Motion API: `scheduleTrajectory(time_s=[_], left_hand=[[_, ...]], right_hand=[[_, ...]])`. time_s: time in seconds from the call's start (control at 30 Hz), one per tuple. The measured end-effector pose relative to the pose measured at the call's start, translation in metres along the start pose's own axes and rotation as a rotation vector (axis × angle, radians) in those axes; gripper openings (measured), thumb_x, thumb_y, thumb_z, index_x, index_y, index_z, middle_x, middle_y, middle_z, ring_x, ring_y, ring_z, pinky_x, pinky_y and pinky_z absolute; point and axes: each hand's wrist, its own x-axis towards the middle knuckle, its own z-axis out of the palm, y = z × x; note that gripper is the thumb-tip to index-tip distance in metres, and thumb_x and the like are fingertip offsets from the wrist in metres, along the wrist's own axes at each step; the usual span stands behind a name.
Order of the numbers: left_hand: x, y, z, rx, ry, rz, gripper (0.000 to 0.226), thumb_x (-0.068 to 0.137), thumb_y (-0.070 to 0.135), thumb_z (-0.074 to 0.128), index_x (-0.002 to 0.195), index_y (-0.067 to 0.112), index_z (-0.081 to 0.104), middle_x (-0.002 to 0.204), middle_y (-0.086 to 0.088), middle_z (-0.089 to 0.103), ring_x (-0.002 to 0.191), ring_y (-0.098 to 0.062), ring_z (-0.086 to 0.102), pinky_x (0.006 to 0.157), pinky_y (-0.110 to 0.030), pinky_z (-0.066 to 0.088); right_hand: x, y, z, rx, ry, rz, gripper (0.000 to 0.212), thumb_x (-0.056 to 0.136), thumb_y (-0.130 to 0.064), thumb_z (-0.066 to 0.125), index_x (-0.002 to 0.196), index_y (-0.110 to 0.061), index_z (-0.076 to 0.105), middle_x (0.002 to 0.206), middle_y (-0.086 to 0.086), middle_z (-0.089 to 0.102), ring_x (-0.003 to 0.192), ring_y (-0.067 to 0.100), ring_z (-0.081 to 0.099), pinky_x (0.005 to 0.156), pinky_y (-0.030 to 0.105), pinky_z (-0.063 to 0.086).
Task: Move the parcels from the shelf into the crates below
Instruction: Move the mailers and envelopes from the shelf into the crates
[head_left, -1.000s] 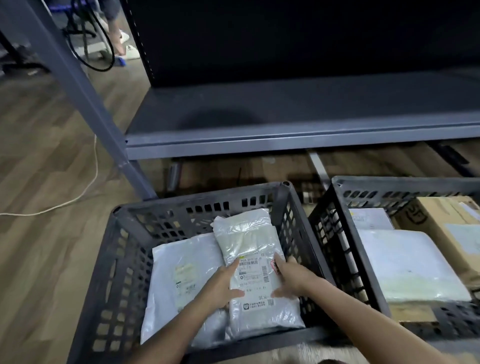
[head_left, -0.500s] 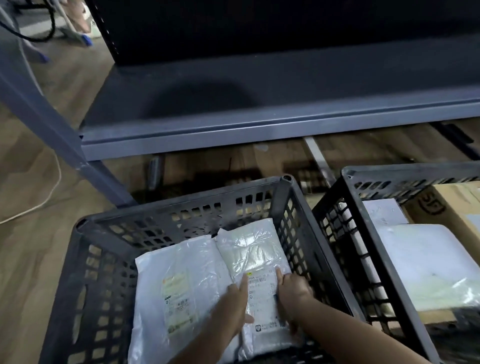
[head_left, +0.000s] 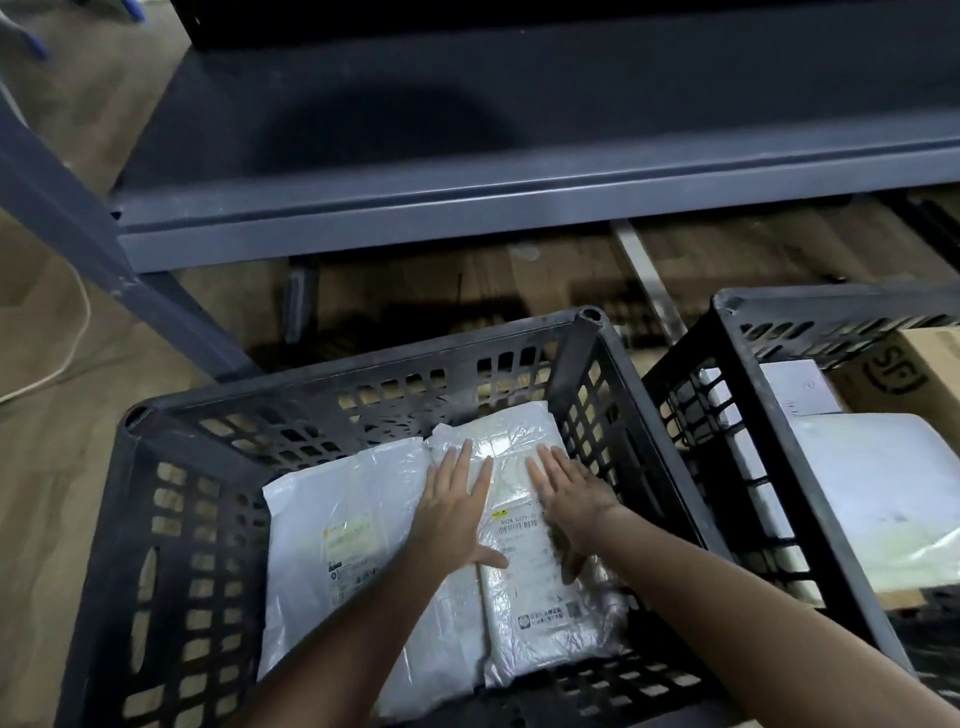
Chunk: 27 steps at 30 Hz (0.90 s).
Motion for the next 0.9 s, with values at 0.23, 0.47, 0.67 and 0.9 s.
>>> scheduleTrajectory(time_s=[0.23, 0.47, 0.67, 0.9], left_hand=[[0.033, -0.013, 0.004, 0.008, -0.179, 0.09, 0.131, 0.063, 0.071, 0.067, 0.15, 0.016, -0.014, 0.153, -0.016, -0.028, 0.141, -0.034, -0.026, 0.113, -0.042, -0.014], [0.03, -0.008, 0.013, 0.06, -0.142, 0.06, 0.13, 0.064, 0.072, 0.065, 0.149, 0.016, -0.015, 0.153, -0.017, -0.027, 0.141, -0.034, -0.025, 0.114, -0.042, -0.014], [0.012, 0.008, 0.013, 0.052, -0.076, 0.05, 0.11, 0.077, 0.058, 0.065, 0.151, 0.017, -0.006, 0.156, -0.016, -0.02, 0.143, -0.035, -0.018, 0.116, -0.043, -0.008], [-0.036, 0.017, 0.035, 0.083, -0.212, 0.211, 0.119, 0.073, 0.061, 0.065, 0.148, 0.021, -0.019, 0.145, -0.016, -0.037, 0.13, -0.04, -0.038, 0.111, -0.046, -0.009]], right_hand=[[0.015, -0.005, -0.001, 0.077, -0.11, 0.058, 0.093, 0.093, -0.024, 0.054, 0.144, 0.003, -0.019, 0.155, 0.018, -0.019, 0.146, 0.028, -0.01, 0.12, 0.039, 0.008], [0.01, -0.018, 0.007, 0.097, -0.054, 0.118, 0.073, 0.1, -0.016, 0.038, 0.144, 0.005, -0.018, 0.155, 0.02, -0.016, 0.146, 0.03, -0.008, 0.118, 0.038, 0.007], [-0.017, -0.015, 0.017, 0.069, -0.137, 0.034, 0.073, 0.101, -0.019, 0.035, 0.145, 0.001, -0.02, 0.153, 0.028, -0.018, 0.143, 0.04, -0.012, 0.118, 0.045, 0.005], [-0.024, -0.037, 0.032, 0.037, -0.17, 0.097, 0.078, 0.102, -0.03, 0.032, 0.139, 0.002, -0.029, 0.148, 0.031, -0.026, 0.141, 0.041, -0.019, 0.117, 0.047, 0.004]])
